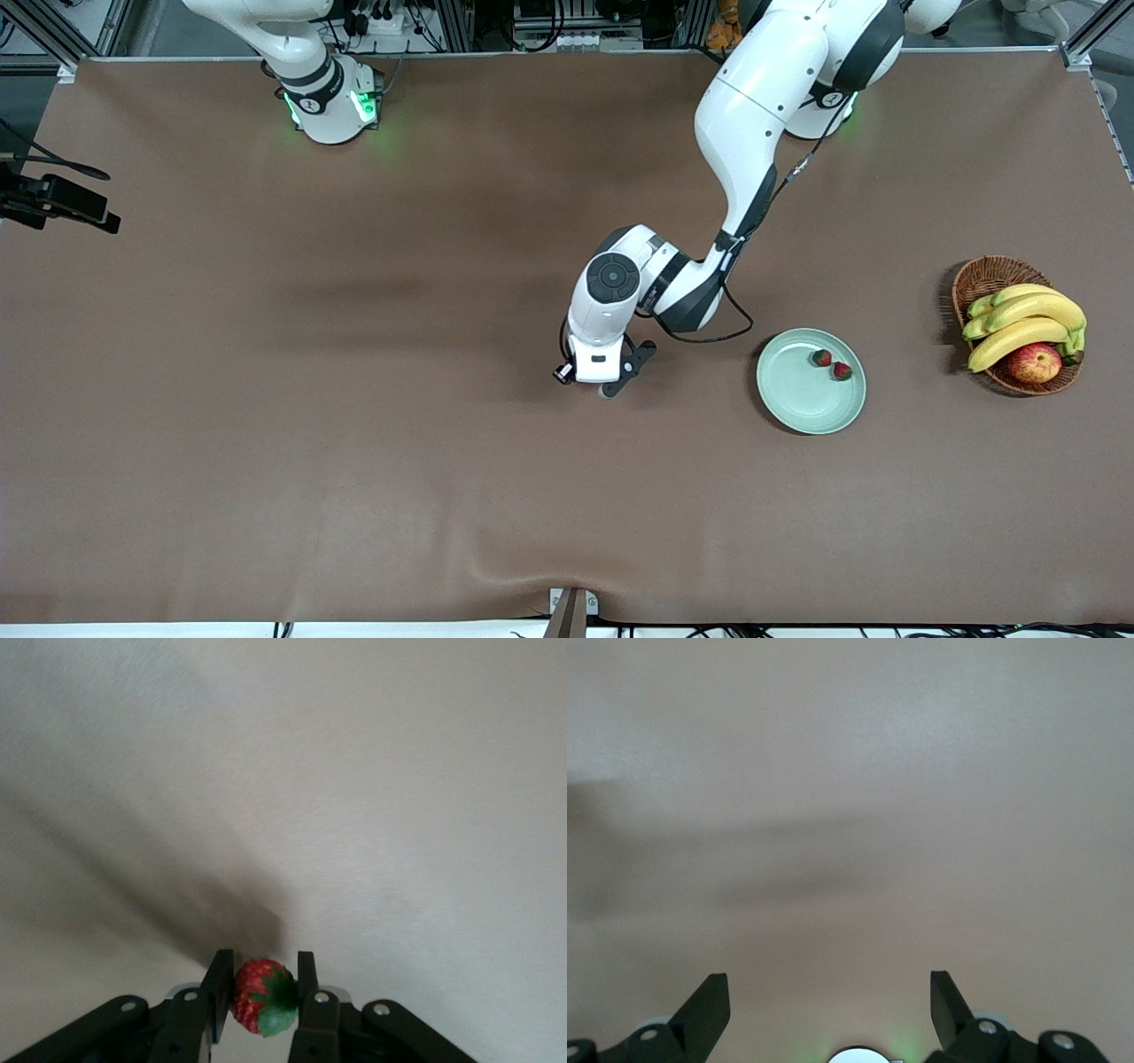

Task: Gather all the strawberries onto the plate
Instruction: 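Grasp the third strawberry with the left gripper while the right gripper retracts, then move the strawberry over the plate with the left gripper and release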

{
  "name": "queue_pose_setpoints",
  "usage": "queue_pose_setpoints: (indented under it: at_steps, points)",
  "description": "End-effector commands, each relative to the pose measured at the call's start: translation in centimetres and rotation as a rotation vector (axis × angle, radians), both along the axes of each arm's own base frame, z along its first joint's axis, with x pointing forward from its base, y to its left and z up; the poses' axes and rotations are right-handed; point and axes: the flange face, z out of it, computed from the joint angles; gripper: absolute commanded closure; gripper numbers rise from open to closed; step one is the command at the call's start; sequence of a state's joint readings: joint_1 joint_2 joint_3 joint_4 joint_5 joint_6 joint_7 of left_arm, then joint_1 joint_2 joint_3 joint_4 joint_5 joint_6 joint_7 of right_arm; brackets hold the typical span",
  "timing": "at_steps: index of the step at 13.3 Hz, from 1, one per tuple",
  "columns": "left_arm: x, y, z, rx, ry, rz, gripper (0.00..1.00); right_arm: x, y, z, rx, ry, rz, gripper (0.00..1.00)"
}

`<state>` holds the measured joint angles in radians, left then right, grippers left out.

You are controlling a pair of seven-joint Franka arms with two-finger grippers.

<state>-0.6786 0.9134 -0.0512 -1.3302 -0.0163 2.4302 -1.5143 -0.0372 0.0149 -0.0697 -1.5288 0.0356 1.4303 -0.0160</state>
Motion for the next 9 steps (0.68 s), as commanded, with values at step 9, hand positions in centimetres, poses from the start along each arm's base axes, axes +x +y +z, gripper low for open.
queue_pose_setpoints:
  at_steps: [9]
  points:
    - [3.6, 25.9, 12.4, 0.137, 0.068, -0.322, 1.00, -1.3, 1.6, 0.9, 0.007, -0.005, 0.018, 0.00]
